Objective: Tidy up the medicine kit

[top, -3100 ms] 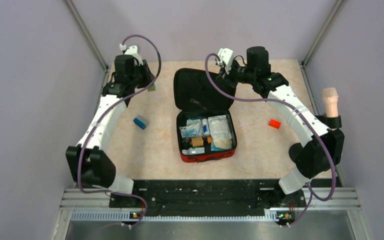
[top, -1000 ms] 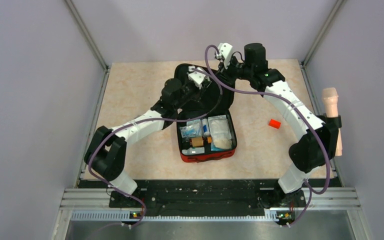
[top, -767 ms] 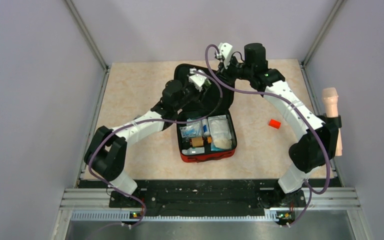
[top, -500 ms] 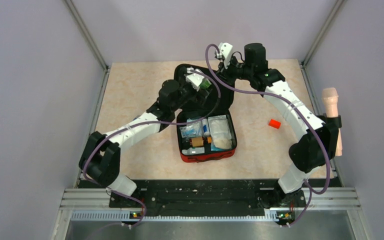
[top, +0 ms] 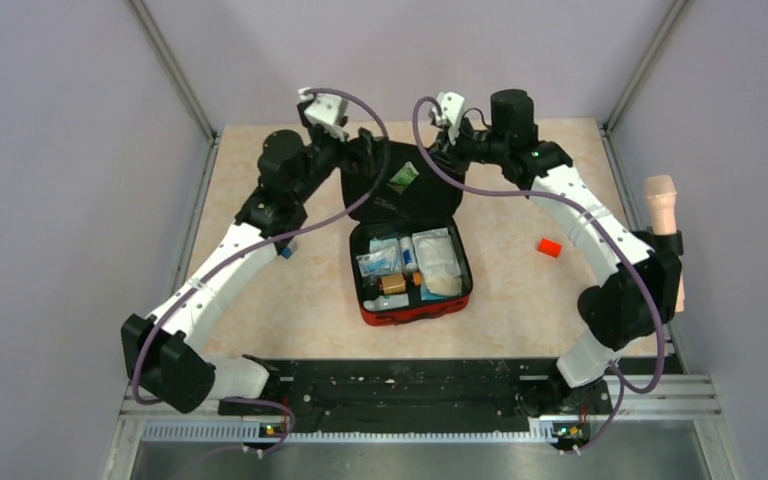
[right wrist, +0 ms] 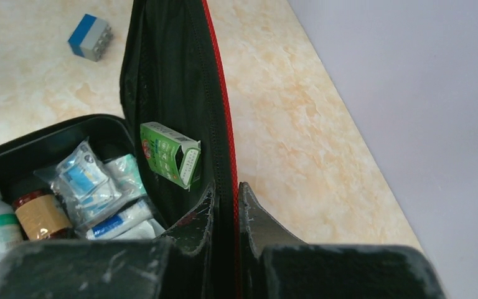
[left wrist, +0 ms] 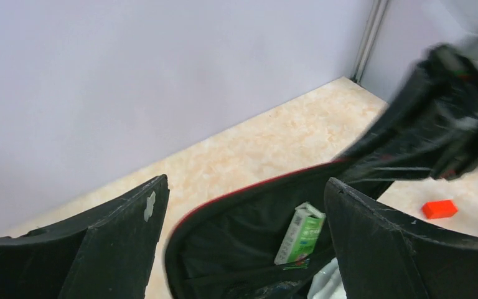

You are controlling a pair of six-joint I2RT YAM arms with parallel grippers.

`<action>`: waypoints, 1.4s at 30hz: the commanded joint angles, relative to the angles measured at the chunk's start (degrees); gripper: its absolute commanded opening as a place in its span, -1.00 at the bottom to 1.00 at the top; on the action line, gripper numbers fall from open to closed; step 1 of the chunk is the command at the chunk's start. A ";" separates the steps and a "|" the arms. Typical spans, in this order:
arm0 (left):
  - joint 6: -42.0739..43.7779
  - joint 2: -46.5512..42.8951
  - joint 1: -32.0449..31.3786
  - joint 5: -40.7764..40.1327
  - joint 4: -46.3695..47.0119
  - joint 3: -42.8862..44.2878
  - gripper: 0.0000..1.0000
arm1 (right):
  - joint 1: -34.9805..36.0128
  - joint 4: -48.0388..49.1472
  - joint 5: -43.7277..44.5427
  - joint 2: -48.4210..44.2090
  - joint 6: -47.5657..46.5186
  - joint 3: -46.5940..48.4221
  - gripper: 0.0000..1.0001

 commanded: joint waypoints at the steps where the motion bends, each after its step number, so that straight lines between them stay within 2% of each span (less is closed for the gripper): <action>1: -16.06 -1.03 8.37 12.36 -9.51 2.19 0.93 | 2.33 -0.90 -9.84 -6.28 -9.65 -5.53 -1.00; 5: -13.80 2.01 12.72 32.14 -14.09 4.18 0.86 | 3.38 1.53 -7.86 -11.68 -23.14 -15.52 -1.00; 7: -10.14 4.15 13.15 39.97 -18.57 6.65 0.82 | 3.37 2.89 -6.54 -11.80 -24.35 -17.35 -1.00; 11: -9.02 6.97 13.08 47.73 -21.00 8.94 0.73 | 3.66 4.41 -7.18 -9.34 -21.31 -14.40 -1.00; 15: -7.62 8.98 12.91 50.52 -23.63 12.08 0.58 | 3.81 7.08 -5.09 -7.79 -17.63 -12.87 -1.00; 18: -3.32 10.10 12.82 49.25 -28.12 14.76 0.45 | 3.81 9.01 -2.94 -7.21 -14.73 -12.12 -1.00; 21: 3.00 10.71 12.80 45.08 -31.09 16.09 0.15 | 3.81 10.60 -3.96 -7.32 -12.83 -11.73 -1.00; 25: 10.23 11.72 12.80 44.22 -33.47 16.45 -0.10 | 3.81 12.20 -3.19 -6.87 -9.82 -12.07 -1.00; 27: 12.38 13.71 12.84 44.37 -35.12 16.77 -0.33 | 3.73 10.28 -2.66 -5.37 -9.07 -10.97 -1.00; 30: 13.80 17.16 13.08 44.28 -36.95 17.31 -0.79 | 3.72 8.58 -1.98 -4.64 -7.31 -8.04 -0.28; 32: 9.27 18.80 14.02 44.89 -35.04 17.84 -0.97 | 3.57 8.18 -2.72 -5.83 -7.29 -6.80 -0.07; 36: -9.61 20.31 15.96 48.75 -20.32 15.78 -1.00 | 3.69 3.65 -10.10 -10.41 -17.71 -8.12 0.07; 41: -13.74 21.50 14.83 55.22 -17.43 14.37 -0.99 | 4.32 3.24 -8.21 -13.17 -19.89 -12.79 0.07; 42: -13.78 20.78 14.25 55.46 -17.62 14.64 -0.92 | 4.27 3.11 -7.61 -13.30 -19.44 -12.82 0.07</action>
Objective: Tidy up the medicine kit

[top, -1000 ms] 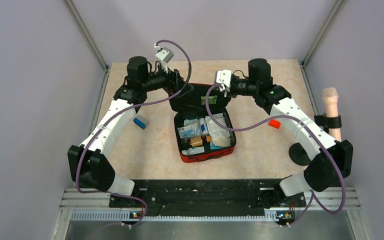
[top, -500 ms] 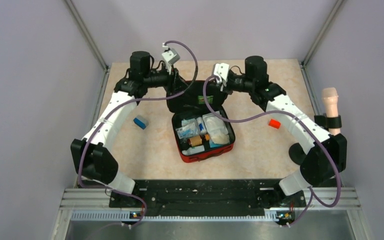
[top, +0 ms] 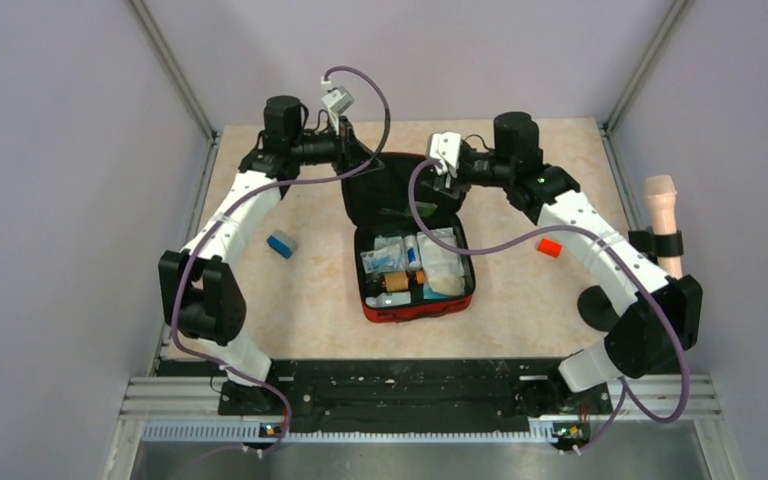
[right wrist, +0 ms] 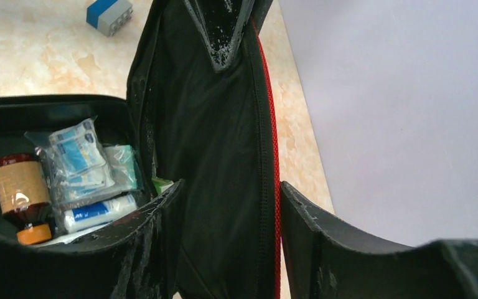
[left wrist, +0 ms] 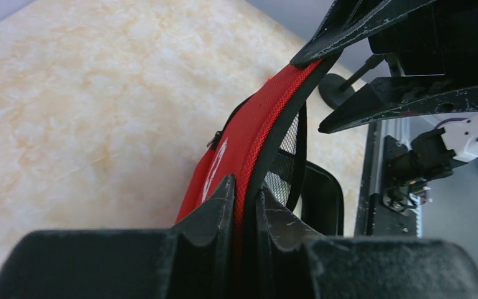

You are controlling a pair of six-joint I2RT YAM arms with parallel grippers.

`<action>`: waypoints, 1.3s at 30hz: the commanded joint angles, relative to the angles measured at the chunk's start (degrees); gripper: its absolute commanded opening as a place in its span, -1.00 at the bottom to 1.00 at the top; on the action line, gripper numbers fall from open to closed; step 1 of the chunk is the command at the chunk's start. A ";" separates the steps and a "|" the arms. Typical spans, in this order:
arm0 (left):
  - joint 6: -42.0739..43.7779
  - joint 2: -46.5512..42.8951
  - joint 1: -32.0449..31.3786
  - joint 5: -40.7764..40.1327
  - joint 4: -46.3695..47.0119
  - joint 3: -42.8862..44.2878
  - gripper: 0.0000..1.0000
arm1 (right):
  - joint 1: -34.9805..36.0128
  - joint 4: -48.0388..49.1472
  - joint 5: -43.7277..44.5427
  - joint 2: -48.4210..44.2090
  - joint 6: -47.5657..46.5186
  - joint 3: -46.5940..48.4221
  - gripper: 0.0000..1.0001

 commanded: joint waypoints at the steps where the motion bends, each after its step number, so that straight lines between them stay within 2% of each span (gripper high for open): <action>1: -6.38 0.53 -2.31 2.82 2.82 -0.99 -0.77 | 1.28 -2.21 -2.27 -4.32 -1.65 -0.84 0.07; 3: -3.96 0.68 -2.60 1.79 -2.93 1.00 -0.30 | 1.28 -4.08 -2.13 -4.57 -1.46 -0.12 0.08; 4: -2.70 1.28 -2.48 1.19 -6.78 2.73 -0.13 | 1.27 -6.34 -2.17 -4.38 -1.59 0.73 0.08; 6: 4.42 2.83 -2.48 1.54 -18.63 7.47 0.16 | 1.34 -13.42 -2.24 -3.77 -1.82 3.94 0.10; 8: 6.45 3.45 -2.52 -0.56 -26.66 10.77 0.27 | 0.99 -19.17 -2.93 -4.11 -0.39 6.28 0.17; 11: 5.88 1.51 -2.52 -3.47 -30.47 12.55 0.65 | 0.75 -22.35 -5.16 -6.85 4.04 3.80 0.26; 12: 5.35 0.28 -2.49 -3.92 -30.13 12.44 0.87 | 0.75 -22.24 -5.99 -8.00 6.34 2.07 0.28; 13: 4.22 -1.01 -2.52 -4.43 -28.51 12.05 0.96 | 0.66 -21.08 -6.26 -8.87 9.68 0.31 0.29; 16: -0.81 -4.56 -2.48 -6.38 -21.90 10.82 0.97 | -1.86 -17.60 -8.28 -10.70 15.95 -2.54 0.30; 21: -8.00 -8.38 -2.11 -6.73 -12.63 8.13 0.98 | -4.77 -22.32 -11.39 -9.64 11.91 0.42 0.31; 25: -10.76 -8.53 -1.82 -1.83 -10.19 8.00 0.95 | -5.05 -25.22 -12.72 -8.52 10.58 1.32 0.30; 27: -9.70 -8.15 -1.77 -2.12 -11.66 7.82 0.92 | -5.09 -25.23 -13.16 -8.12 10.99 1.23 0.30; 31: -4.76 -6.96 -1.50 -12.25 -17.86 4.40 0.78 | -6.51 -24.57 -14.69 -7.00 13.25 1.53 0.29; 33: -7.35 -7.41 -0.60 -19.05 -17.74 0.05 0.73 | -8.02 -24.52 -17.53 -6.20 14.92 2.60 0.30; 36: -10.97 -8.31 0.75 -27.01 -17.28 -6.93 0.72 | -8.71 -24.36 -16.31 -5.44 15.34 1.93 0.32; 39: -9.91 -7.95 1.80 -25.49 -17.46 -12.07 0.69 | -8.66 -20.67 -10.31 -4.68 19.52 -1.89 0.29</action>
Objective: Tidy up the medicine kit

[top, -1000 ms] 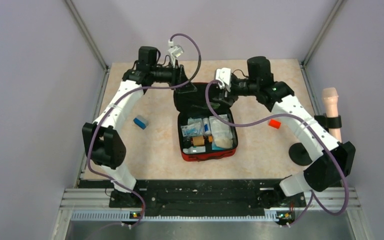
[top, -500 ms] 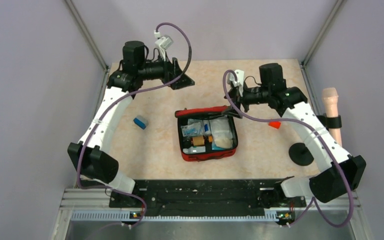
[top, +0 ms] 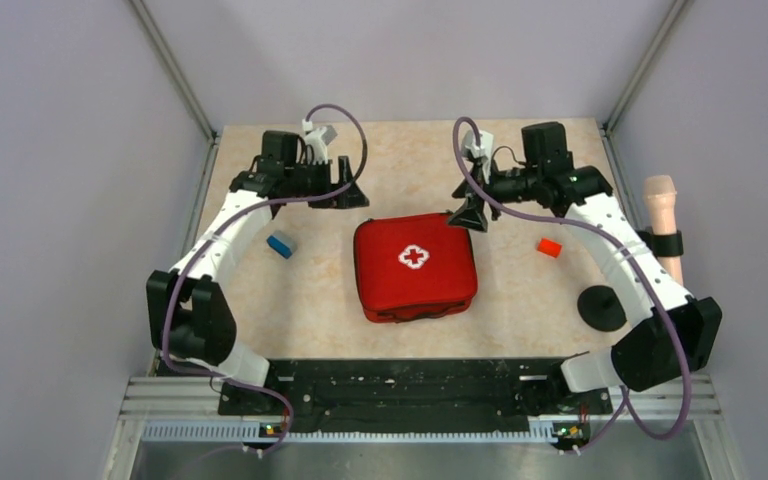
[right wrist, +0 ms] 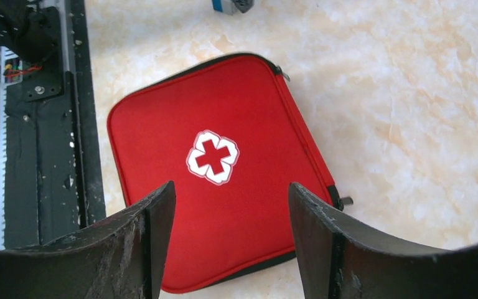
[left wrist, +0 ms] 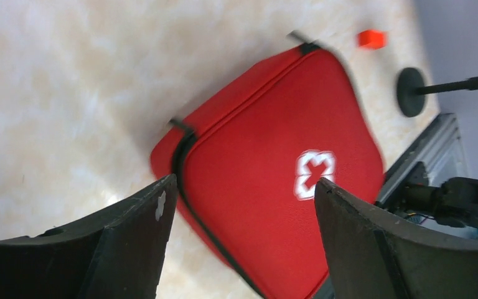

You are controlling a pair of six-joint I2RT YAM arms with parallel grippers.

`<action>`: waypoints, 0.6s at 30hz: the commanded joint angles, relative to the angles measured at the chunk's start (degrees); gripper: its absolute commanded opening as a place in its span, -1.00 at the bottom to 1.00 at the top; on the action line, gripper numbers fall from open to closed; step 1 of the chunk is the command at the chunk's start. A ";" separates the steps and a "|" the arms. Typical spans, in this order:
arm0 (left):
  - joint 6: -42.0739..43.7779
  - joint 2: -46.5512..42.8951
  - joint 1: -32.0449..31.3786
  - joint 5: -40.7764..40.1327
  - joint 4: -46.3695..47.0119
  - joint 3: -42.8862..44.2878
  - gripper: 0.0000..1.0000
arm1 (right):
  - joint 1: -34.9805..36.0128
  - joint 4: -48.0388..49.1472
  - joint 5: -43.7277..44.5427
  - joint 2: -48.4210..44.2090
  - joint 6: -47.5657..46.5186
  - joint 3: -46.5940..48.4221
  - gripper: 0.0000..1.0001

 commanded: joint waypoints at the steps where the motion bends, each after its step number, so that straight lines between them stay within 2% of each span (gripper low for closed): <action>1: -0.20 0.06 1.54 -4.49 -0.98 -6.12 0.66 | -0.43 6.35 6.42 0.81 8.07 -3.10 0.27; 4: 4.09 0.90 1.19 -2.04 -2.77 -8.39 0.45 | -0.46 12.95 17.09 1.34 19.40 -7.04 0.23; 7: 7.07 2.01 1.11 0.50 -3.50 -9.35 0.38 | -1.23 14.81 22.20 1.15 26.77 -10.20 0.14; 10: 8.46 4.68 1.11 1.17 -5.05 -9.00 0.22 | -1.32 15.75 24.93 0.07 29.45 -14.58 -0.02; 15: 8.83 7.88 1.19 3.19 -6.80 -9.72 0.01 | -1.57 16.96 24.67 0.22 30.53 -19.26 -0.16; 18: 8.48 8.90 1.19 3.06 -6.28 -9.88 -0.04 | -1.80 18.08 25.51 0.98 30.74 -20.43 -0.21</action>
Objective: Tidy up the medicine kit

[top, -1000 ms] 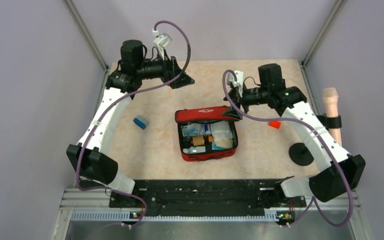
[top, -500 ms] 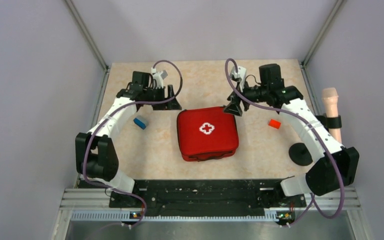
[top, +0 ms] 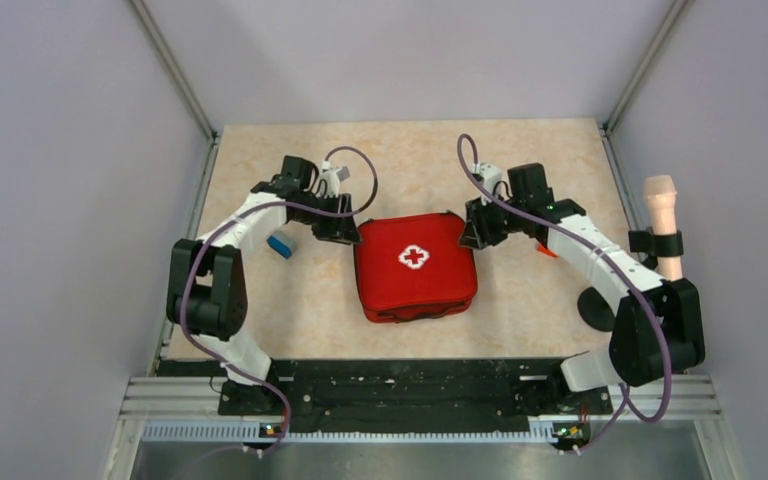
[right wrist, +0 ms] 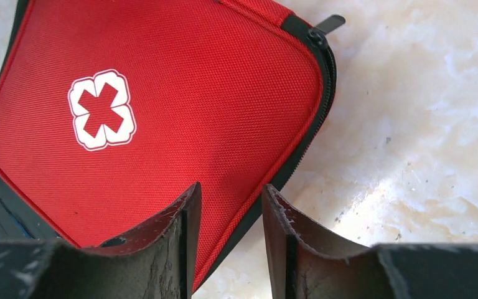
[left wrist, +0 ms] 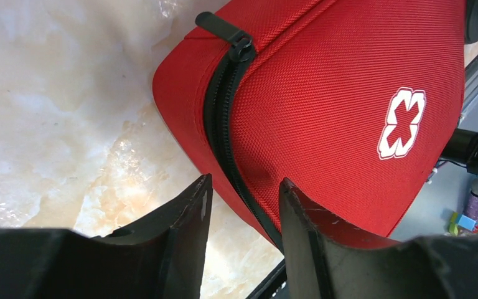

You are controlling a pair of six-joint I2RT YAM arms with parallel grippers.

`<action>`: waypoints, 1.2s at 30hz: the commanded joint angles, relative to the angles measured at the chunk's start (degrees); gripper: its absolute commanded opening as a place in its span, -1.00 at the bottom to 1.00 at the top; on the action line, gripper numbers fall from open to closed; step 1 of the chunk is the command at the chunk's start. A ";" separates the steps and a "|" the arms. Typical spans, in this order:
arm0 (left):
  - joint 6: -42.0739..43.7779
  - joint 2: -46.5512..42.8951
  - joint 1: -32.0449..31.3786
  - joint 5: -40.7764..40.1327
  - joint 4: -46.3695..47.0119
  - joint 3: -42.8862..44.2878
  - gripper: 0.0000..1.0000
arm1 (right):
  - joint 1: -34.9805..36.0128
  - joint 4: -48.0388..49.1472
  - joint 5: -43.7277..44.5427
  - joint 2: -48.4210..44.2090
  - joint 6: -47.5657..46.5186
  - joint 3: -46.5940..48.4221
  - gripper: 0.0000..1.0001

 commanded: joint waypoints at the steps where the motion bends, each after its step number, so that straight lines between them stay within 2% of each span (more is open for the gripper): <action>1: 1.34 0.98 0.01 2.41 0.05 -0.16 -0.06 | -1.02 4.85 2.04 0.12 2.79 -0.98 -0.22; 11: 1.74 5.46 0.01 5.85 1.11 1.41 -0.35 | -3.77 10.52 1.16 3.60 4.61 -4.20 -0.42; 15: 1.92 7.46 0.01 7.35 0.76 2.34 -0.66 | -4.16 13.71 -1.98 4.83 4.28 -6.50 -0.86; 17: 2.58 8.35 0.01 6.81 0.46 3.21 -0.82 | -4.17 14.89 -4.38 5.51 4.55 -7.53 -0.92; 19: 4.17 9.53 0.08 5.80 -0.85 5.26 -0.98 | -4.20 16.16 -7.29 5.68 4.64 -8.17 -0.93; 23: 9.67 13.38 0.45 4.14 -1.83 12.90 -1.00 | -4.21 17.09 -18.46 6.00 2.86 -8.57 -0.93; 26: 14.97 19.59 0.45 3.49 -1.07 23.24 -1.00 | -4.17 14.36 -27.23 7.48 -1.97 -8.45 -0.91; 27: 16.41 22.10 0.45 2.63 -1.44 27.50 -1.00 | -4.16 13.34 -28.04 7.88 -2.75 -8.21 -0.86; 29: 20.07 28.00 0.65 -0.33 -4.89 39.21 -1.00 | -4.22 11.65 -28.20 7.95 -3.24 -7.28 -0.64; 30: 20.86 30.99 0.86 -2.91 -8.76 45.37 -0.83 | -4.22 10.99 -27.62 7.70 -3.01 -6.72 -0.53; 31: 20.94 33.39 1.15 -6.15 -10.42 51.48 -0.57 | -4.36 10.62 -26.79 7.22 -2.34 -6.27 -0.44; 33: 20.42 35.34 2.12 -11.26 -13.63 58.17 -0.14 | -5.09 10.83 -25.70 6.05 -0.27 -5.61 -0.31; 34: 20.15 34.17 2.72 -12.66 -13.15 58.02 0.01 | -5.71 11.37 -25.28 5.30 0.72 -5.48 -0.26; 36: 18.09 29.29 4.00 -13.91 -9.63 52.72 0.16 | -7.04 12.15 -24.31 3.64 2.00 -5.17 -0.18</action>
